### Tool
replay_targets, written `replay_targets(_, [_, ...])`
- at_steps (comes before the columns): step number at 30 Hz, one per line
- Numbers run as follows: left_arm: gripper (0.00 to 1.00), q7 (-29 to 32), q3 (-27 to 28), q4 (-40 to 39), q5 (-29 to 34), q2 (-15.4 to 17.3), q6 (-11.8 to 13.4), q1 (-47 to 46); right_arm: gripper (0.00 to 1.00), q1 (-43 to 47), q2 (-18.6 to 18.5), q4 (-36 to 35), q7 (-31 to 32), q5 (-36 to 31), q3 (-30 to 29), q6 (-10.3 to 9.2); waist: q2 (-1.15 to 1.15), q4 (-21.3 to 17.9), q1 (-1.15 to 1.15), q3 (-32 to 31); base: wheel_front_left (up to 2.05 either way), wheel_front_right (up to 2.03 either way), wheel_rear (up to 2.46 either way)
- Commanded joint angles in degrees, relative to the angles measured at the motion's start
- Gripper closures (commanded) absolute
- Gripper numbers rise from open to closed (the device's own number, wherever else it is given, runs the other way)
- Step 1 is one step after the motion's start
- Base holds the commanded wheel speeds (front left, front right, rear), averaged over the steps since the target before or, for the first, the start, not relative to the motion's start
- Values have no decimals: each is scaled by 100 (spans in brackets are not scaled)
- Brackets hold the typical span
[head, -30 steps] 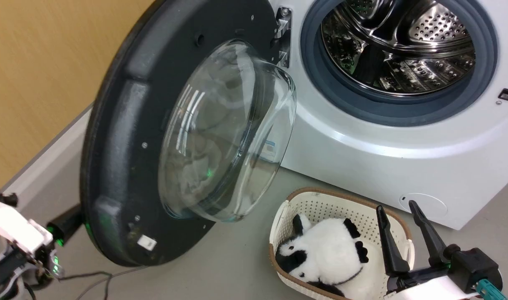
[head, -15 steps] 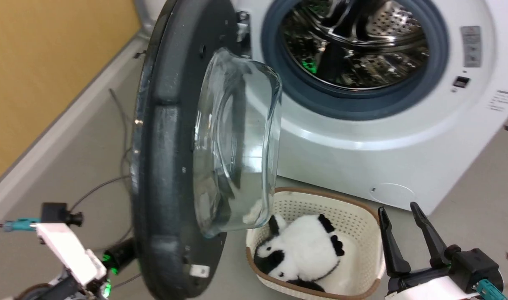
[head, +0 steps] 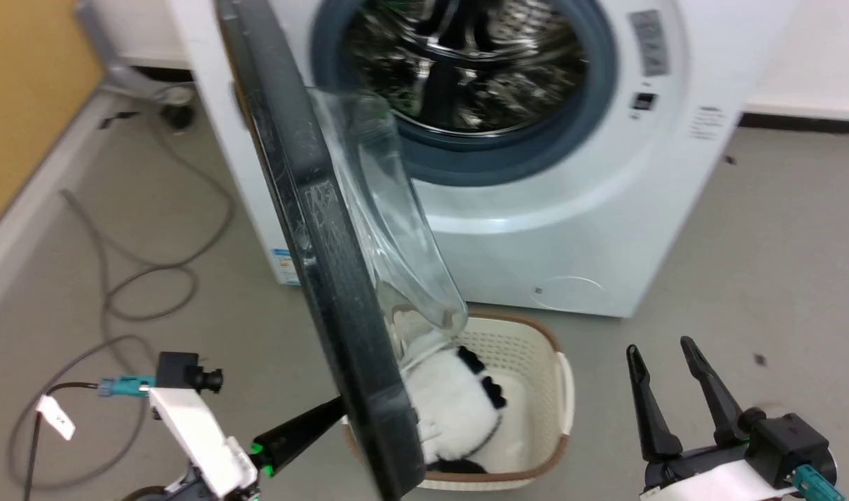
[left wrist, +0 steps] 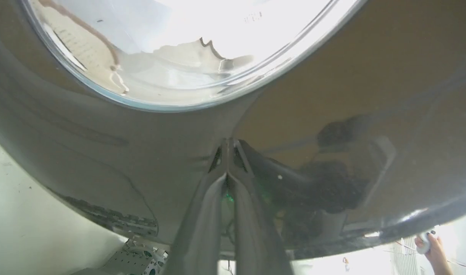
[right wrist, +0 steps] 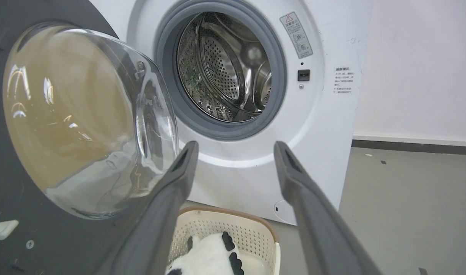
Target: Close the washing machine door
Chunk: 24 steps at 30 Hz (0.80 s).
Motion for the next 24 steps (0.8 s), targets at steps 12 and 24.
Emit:
replay_targets(12, [100,-1855,-706,415,-78,-55,-154,-554,0,-160,9,-128,-25,130,-65,5,0,-1545,0,519,0,0,0])
replay_targets(24, [100,-3658,-961,1007,449,-56,-169,-1611,0,-252,9,-193,-25,323,-54,5,0,-2457,0,881,0,0,0])
